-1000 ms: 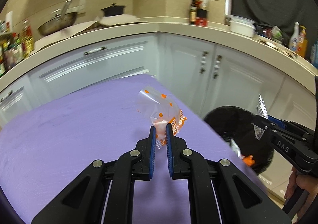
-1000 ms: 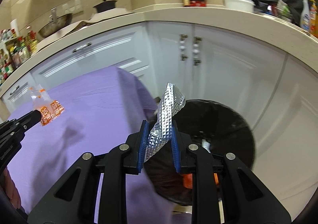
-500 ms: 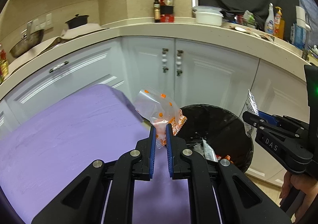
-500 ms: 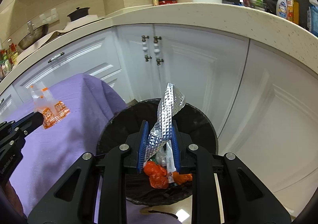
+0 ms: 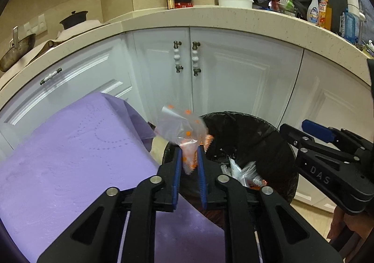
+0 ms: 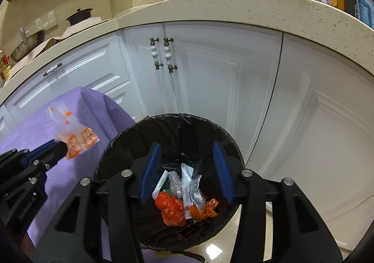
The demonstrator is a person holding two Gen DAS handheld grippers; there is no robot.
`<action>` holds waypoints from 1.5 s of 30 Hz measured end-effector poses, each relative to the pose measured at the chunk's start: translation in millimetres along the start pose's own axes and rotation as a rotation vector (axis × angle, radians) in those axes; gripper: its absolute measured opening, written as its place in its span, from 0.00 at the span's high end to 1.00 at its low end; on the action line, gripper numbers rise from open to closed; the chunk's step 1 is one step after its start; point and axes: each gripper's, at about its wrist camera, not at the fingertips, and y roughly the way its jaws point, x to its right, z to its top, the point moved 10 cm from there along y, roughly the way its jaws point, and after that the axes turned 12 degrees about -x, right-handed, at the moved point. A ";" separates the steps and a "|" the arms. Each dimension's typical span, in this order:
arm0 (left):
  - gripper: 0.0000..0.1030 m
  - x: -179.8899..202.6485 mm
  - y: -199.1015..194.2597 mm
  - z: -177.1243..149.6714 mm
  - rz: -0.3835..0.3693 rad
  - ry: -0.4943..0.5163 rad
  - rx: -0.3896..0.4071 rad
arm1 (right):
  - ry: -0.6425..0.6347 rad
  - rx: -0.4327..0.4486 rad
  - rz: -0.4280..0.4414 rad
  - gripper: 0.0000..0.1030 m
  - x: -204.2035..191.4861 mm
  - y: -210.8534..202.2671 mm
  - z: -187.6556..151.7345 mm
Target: Collect trash
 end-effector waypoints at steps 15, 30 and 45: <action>0.48 -3.7 -11.5 0.5 -0.013 -0.025 0.040 | 0.024 0.018 -0.035 0.47 7.8 -13.1 -5.8; 0.30 -15.1 -37.9 -0.6 0.015 -0.033 0.122 | 0.035 0.054 -0.042 0.35 -3.7 -39.3 -13.6; 0.22 -47.2 -79.7 -28.6 0.044 -0.051 0.182 | 0.012 0.096 -0.064 0.26 -28.5 -78.1 -39.4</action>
